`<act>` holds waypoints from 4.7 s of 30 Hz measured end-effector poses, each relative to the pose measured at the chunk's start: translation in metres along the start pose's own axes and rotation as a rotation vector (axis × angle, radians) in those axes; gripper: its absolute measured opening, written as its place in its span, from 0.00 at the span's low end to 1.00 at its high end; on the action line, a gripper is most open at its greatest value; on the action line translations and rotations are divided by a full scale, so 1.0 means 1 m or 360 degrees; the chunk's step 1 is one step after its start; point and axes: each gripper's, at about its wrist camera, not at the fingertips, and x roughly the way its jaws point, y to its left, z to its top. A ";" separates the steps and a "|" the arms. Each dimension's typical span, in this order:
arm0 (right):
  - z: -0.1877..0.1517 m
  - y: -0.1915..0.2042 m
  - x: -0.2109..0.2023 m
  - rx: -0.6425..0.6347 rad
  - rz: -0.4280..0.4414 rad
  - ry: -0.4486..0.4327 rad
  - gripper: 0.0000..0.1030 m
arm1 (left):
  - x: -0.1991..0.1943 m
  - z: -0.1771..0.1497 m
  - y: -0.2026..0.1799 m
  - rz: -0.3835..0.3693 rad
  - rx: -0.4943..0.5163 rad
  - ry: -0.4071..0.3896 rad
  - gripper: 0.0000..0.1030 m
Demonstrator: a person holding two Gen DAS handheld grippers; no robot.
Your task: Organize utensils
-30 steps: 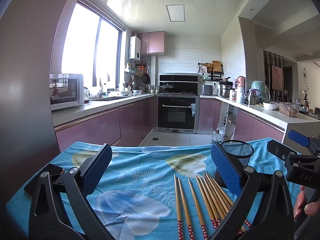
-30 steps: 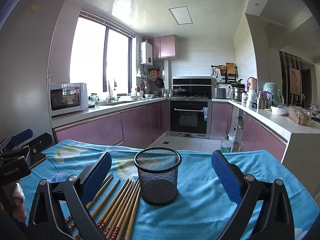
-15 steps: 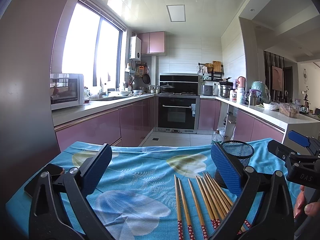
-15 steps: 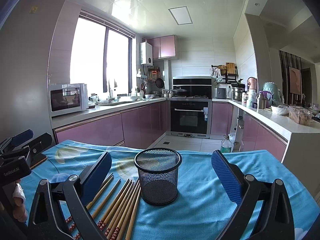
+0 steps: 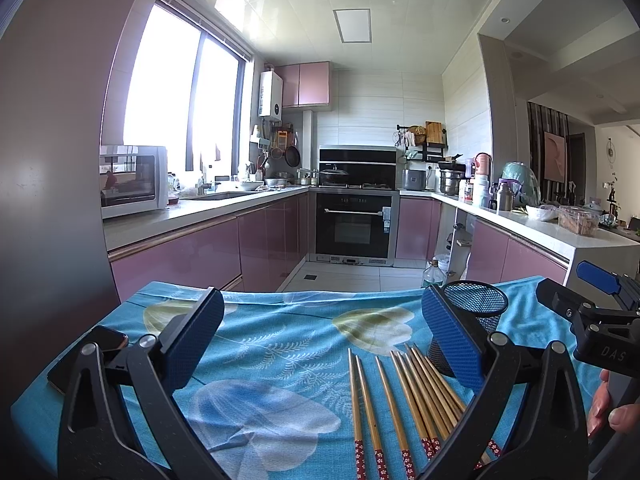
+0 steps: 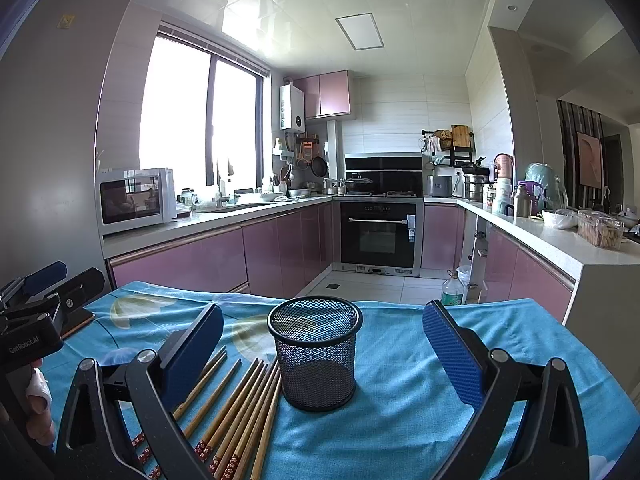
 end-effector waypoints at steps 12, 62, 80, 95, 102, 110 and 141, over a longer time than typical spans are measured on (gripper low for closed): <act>0.000 -0.001 0.000 0.0002 0.0001 -0.0002 0.94 | 0.000 0.000 0.000 -0.0002 -0.0002 0.0002 0.95; -0.002 -0.001 0.005 0.0038 0.0019 0.0022 0.94 | 0.003 -0.004 -0.002 -0.0008 -0.0005 0.0021 0.95; -0.003 -0.003 0.007 0.0032 0.0026 0.0033 0.94 | 0.005 -0.011 -0.003 -0.0014 -0.0005 0.0037 0.95; -0.013 -0.007 0.024 0.0016 0.0166 0.0315 0.92 | 0.025 -0.018 0.003 -0.0067 0.0058 0.0279 0.95; -0.044 0.003 0.061 -0.0049 0.0272 0.0735 0.59 | 0.066 -0.043 0.010 -0.0139 0.0150 0.0656 0.85; -0.071 0.023 0.083 -0.0130 0.0331 0.1003 0.36 | 0.098 -0.068 -0.004 -0.0217 0.0250 0.0861 0.67; -0.066 0.030 0.111 -0.0110 0.0360 0.1118 0.05 | 0.159 -0.085 -0.026 -0.0376 0.0216 0.1173 0.07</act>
